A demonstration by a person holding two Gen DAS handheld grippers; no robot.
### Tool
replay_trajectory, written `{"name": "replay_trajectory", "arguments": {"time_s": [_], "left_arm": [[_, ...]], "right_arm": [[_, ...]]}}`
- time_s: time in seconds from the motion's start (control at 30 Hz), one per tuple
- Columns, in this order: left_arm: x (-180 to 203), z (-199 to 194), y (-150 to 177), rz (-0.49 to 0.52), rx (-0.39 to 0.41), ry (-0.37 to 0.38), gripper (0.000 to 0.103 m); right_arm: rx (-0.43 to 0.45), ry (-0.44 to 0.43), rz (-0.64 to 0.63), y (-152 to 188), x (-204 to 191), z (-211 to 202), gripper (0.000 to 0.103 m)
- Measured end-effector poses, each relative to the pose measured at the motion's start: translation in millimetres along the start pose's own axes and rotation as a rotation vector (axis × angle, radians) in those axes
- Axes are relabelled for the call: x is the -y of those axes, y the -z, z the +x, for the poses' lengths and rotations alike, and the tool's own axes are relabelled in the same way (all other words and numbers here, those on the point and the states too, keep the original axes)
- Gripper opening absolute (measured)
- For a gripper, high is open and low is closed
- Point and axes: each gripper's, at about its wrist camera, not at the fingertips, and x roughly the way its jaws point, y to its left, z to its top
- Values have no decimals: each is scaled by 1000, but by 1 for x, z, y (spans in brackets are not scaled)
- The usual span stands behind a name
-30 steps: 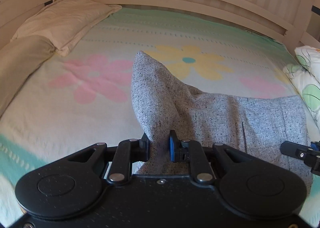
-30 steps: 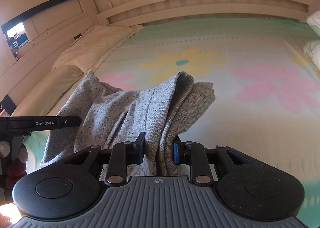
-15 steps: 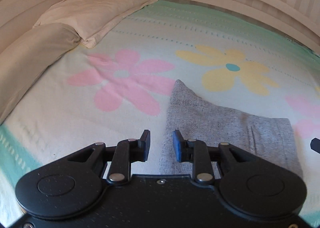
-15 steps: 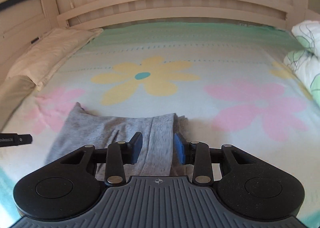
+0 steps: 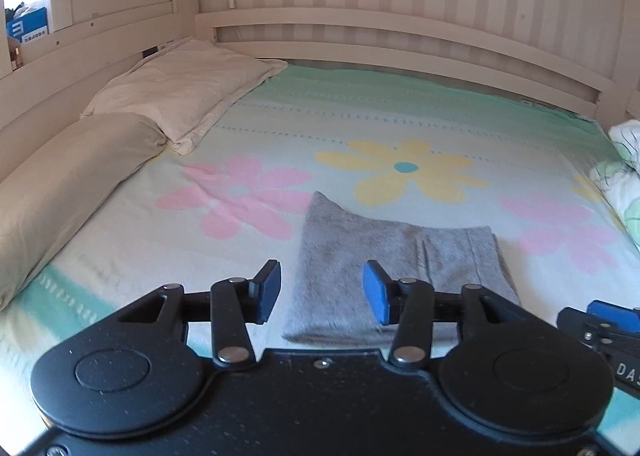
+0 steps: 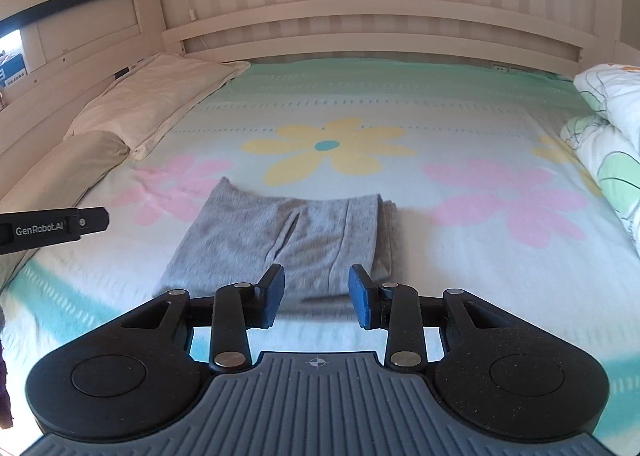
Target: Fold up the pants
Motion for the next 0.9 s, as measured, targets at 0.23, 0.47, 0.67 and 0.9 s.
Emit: {"name": "replay_trajectory", "arguments": {"time_s": [0.23,0.47,0.67,0.9], "left_arm": [[12,-1,15,30,3,22,60],[16,11,26,13,-43,39,61],[14,14,29,-2,-58,53,63],[17,14,29,3,-49,53,68]], "right_arm": [[14,15,40,15,2,1,35],[-3,3,56,17,-1,7,35],[-7,9,37,19,-9,10,36],[-13,10,35,19,-12,12,36]]}}
